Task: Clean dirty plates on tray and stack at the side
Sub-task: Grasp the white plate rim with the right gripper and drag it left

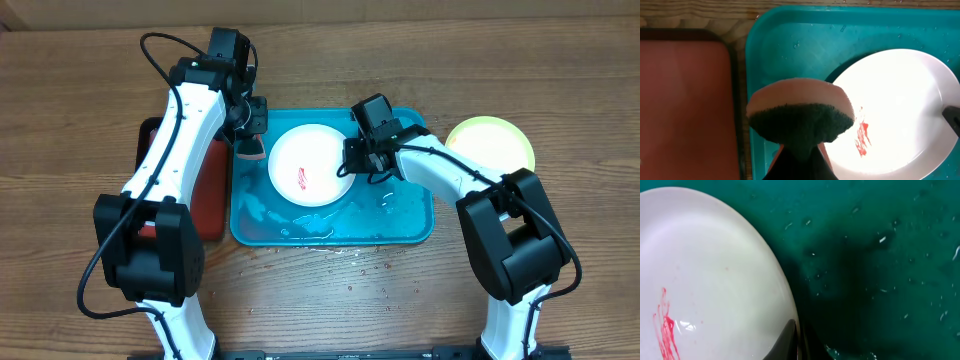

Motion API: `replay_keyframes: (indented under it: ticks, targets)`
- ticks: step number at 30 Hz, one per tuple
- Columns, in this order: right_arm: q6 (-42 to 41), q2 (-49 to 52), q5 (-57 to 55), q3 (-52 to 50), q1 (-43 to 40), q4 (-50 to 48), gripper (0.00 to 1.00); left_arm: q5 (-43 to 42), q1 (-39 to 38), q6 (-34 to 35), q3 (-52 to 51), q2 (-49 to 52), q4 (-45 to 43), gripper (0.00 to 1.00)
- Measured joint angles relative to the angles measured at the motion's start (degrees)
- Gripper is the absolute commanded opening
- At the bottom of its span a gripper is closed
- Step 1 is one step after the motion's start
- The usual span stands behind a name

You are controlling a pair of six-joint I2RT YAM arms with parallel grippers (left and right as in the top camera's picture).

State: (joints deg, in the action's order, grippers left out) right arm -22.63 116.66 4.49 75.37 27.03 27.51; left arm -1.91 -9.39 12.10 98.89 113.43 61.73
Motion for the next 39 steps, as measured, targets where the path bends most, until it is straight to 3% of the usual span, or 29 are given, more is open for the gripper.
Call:
replay_keyframes:
  ticks: [8,14,18,20,28,39]
  targets:
    - [-16.33,-0.04,1.86,1.75,0.02,8.72,0.06,0.00,0.00,0.00,0.00,0.00,-0.04,0.04]
    - [-16.79,-0.04,3.96,1.75,0.13,8.52,0.33,0.00,0.00,0.00,0.00,0.00,-0.22,0.04]
    - [-12.76,-0.04,4.17,1.75,0.04,6.34,0.37,0.00,0.00,0.00,0.00,0.00,-0.24,0.04]
    - [-10.54,-0.04,3.54,1.75,-0.02,5.64,0.36,0.00,0.00,0.02,0.00,0.00,-0.24,0.04]
    - [-5.25,-0.02,0.61,1.40,-0.09,5.29,0.05,0.00,0.00,0.02,0.00,0.00,-0.24,0.04]
    - [-5.73,-0.02,1.53,1.49,-0.33,6.97,0.04,-1.01,-0.09,0.00,0.00,0.00,-0.48,0.04]
